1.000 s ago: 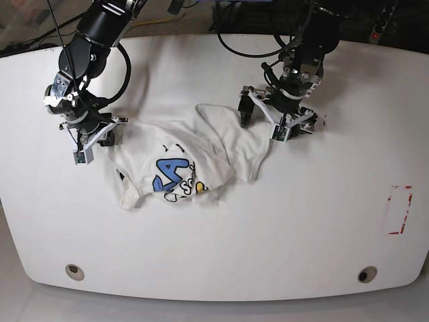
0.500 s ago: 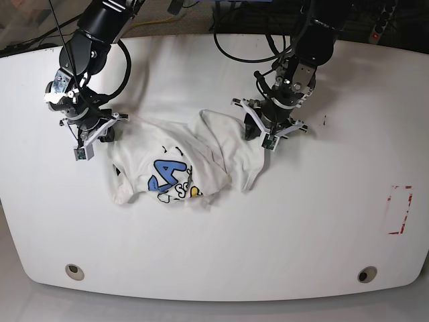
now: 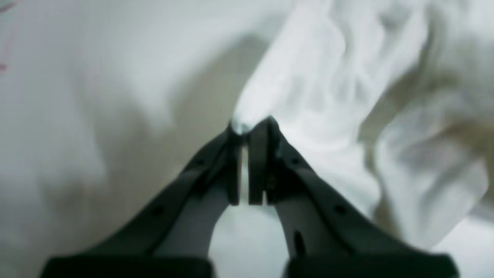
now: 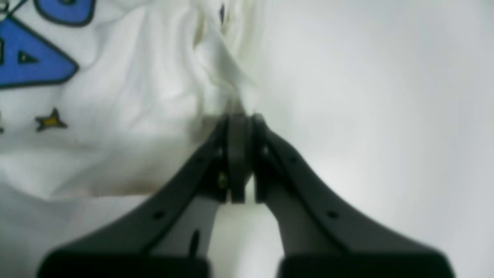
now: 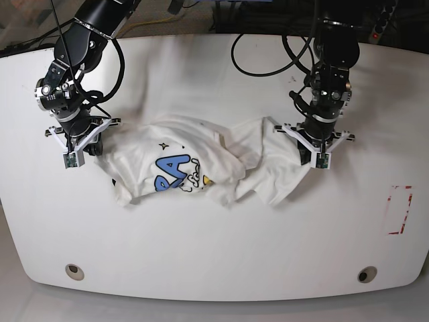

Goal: Fold the T-shirt properly
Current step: 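Lift the shirt with both grippers, shake and lay it flat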

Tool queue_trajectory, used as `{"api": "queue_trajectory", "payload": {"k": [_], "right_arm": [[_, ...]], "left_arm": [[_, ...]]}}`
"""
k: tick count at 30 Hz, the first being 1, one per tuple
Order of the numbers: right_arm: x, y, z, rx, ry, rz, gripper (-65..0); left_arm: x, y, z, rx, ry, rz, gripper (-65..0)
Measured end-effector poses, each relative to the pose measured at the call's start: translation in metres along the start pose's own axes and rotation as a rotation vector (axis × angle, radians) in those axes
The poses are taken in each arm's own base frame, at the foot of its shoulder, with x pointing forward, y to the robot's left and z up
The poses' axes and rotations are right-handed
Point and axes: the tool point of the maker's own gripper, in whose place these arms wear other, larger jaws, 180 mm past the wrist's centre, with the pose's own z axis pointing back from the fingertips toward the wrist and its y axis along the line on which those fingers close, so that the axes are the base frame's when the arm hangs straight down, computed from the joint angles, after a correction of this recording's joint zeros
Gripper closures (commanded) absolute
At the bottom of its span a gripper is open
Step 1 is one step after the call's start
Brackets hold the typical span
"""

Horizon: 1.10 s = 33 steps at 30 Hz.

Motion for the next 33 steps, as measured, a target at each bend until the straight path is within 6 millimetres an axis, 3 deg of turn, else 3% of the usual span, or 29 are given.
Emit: {"api": "queue_trajectory", "payload": {"k": [4,8,12,17,24,28,33], "right_arm": [[0.026,-0.005,0.001,-0.016,-0.058,0.014,0.0],[0.059,-0.008,0.001,-0.023,-0.131,0.022,0.0],[0.1,0.003,-0.004,-0.003,-0.183,0.116,0.0],[0.146,0.019,-0.011,0.05,-0.261,0.165,0.0],[0.201,0.02,-0.024,0.044,-0.281,0.242,0.0],[0.245,0.022,-0.018,0.047,-0.341,0.301,0.0],[0.293,0.013,-0.009,0.013,-0.374,0.371,0.0]], "left_arm": [[0.013,0.013,0.007,0.025,-0.005,-0.006,-0.4],[0.046,0.023,0.013,0.037,-0.069,-0.047,-0.6],[0.088,0.033,0.016,0.05,-0.172,-0.086,-0.6],[0.112,0.049,0.009,0.086,-0.151,-0.092,-0.6],[0.178,0.091,0.016,0.189,-0.282,-0.065,-0.6],[0.202,0.114,0.022,0.224,-0.261,-0.077,-0.6],[0.252,0.146,0.044,0.289,-0.361,-0.073,-0.6]]}}
